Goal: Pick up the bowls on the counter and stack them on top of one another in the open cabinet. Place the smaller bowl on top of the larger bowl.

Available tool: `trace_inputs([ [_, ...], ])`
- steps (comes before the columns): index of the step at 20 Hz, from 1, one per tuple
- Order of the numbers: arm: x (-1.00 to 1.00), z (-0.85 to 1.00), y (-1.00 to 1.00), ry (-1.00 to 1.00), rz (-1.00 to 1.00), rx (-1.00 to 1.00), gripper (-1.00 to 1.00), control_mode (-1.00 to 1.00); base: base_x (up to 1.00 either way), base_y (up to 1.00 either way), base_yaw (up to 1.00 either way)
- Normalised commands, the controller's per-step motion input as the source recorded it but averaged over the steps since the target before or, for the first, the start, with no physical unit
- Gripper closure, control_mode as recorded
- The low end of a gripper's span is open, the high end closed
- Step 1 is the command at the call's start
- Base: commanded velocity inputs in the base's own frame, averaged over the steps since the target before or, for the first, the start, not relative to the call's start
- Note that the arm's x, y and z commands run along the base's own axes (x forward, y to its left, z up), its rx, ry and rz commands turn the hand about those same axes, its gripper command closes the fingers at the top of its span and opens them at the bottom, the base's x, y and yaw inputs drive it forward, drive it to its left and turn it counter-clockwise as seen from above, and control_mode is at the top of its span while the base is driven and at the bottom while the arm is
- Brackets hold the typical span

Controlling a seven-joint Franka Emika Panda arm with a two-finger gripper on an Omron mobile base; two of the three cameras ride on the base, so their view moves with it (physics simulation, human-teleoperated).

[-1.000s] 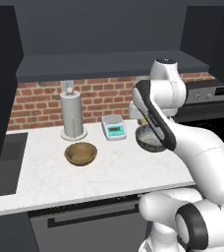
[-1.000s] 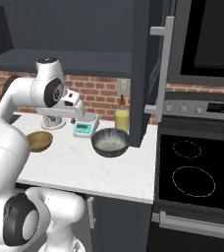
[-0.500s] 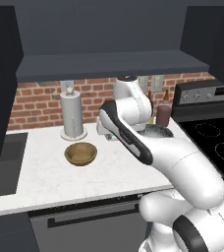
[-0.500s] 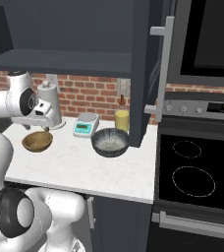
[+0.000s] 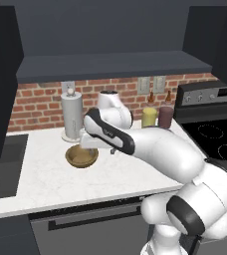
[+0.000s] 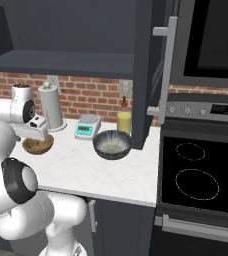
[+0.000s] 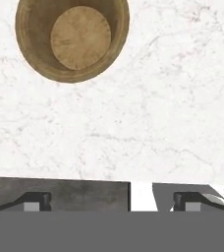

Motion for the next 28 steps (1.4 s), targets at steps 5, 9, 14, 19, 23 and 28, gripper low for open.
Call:
trace_inputs([
  [5, 0.09, -0.14, 0.00, 0.01, 0.00, -0.01, -1.00, -1.00, 0.00, 0.00, 0.00],
  [9, 0.39, -0.30, -0.17, -0.09, -0.05, 0.00, -1.00, -1.00, 0.00, 0.00, 0.00],
  [14, 0.26, -0.35, 0.00, -0.08, 0.00, 0.00, -1.00, -1.00, 0.00, 0.00, 0.00],
  [19, 0.23, -0.25, 0.02, -0.02, 0.00, 0.00, -1.00, -1.00, 0.00, 0.00, 0.00],
  [23, 0.18, -0.34, 0.00, 0.00, 0.00, 0.00, -1.00, -1.00, 0.00, 0.00, 0.00],
  [28, 0.29, -0.23, 0.00, 0.00, 0.00, 0.00, -1.00, -1.00, 0.00, 0.00, 0.00],
])
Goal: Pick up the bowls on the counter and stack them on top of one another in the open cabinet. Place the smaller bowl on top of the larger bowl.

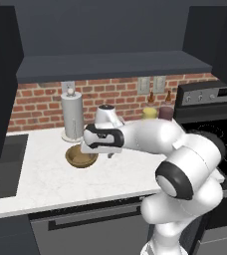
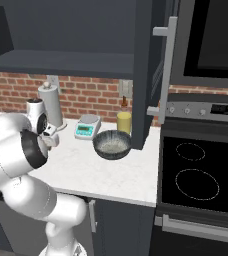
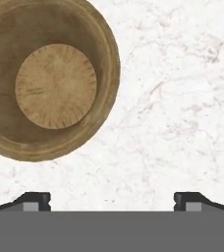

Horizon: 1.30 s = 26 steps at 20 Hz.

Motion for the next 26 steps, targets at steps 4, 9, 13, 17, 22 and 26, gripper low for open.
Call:
trace_inputs([
  [4, 0.33, -0.06, 0.10, 0.00, -0.02, 0.00, -1.00, -1.00, 0.00, 0.00, 0.00],
  [9, 0.22, -0.12, 0.16, 0.00, -0.03, 0.00, -1.00, -1.00, 0.00, 0.00, 0.00],
  [13, 0.18, -0.29, 0.12, 0.00, -0.01, -0.01, -1.00, -1.00, 0.00, 0.00, 0.00],
  [17, 0.10, -0.36, 0.00, 0.00, 0.00, -0.01, -1.00, -1.00, 0.00, 0.00, 0.00],
  [22, 0.22, -0.22, 0.08, 0.00, 0.00, 0.00, -1.00, -1.00, 0.00, 0.00, 0.00],
  [26, 0.27, -0.06, 0.21, 0.00, -0.03, 0.00, -1.00, -1.00, 0.00, 0.00, 0.00],
])
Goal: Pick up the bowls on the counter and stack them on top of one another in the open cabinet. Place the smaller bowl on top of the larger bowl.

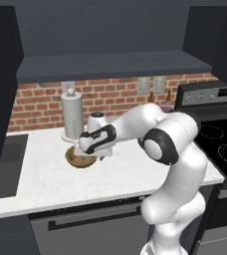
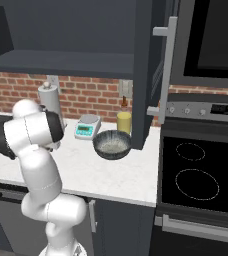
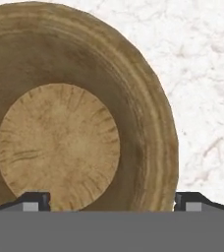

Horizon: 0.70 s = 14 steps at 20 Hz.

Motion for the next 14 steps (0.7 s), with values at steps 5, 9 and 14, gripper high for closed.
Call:
trace_inputs([
  [5, 0.12, -0.18, 0.05, -0.02, -0.01, 0.00, 1.00, -1.00, 0.00, 0.00, 0.00],
  [9, 0.00, -0.01, 0.00, -0.01, 0.00, 0.00, 1.00, -1.00, 0.00, 0.00, 0.00],
  [14, 0.00, 0.00, 0.00, -0.01, 0.00, 0.00, 1.00, -1.00, 0.00, 0.00, 0.00],
])
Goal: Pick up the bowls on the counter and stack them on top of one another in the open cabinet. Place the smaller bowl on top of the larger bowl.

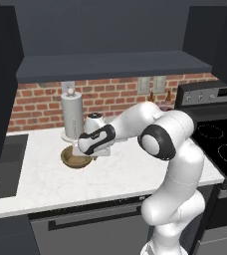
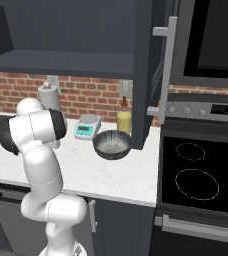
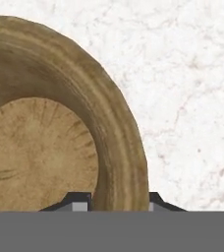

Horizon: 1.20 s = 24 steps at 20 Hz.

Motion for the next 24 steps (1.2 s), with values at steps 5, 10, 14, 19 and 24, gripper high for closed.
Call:
trace_inputs([
  [5, -0.21, 0.14, -0.25, -0.16, -0.07, 0.00, 1.00, -1.00, 0.00, 0.00, 0.00],
  [10, -0.42, 0.53, -0.62, -0.29, -0.27, 0.02, 1.00, -1.00, 0.00, 0.00, 0.00],
  [14, -0.39, 0.89, -0.88, -0.33, -0.34, 0.05, 1.00, -1.00, 0.00, 0.00, 0.00],
  [19, -0.07, 1.00, -0.83, -0.13, -0.42, 0.06, 1.00, -1.00, 0.00, 0.00, 0.00],
  [24, -0.01, 1.00, -0.90, 0.01, -0.43, 0.09, 1.00, -1.00, 0.00, 0.00, 0.00],
])
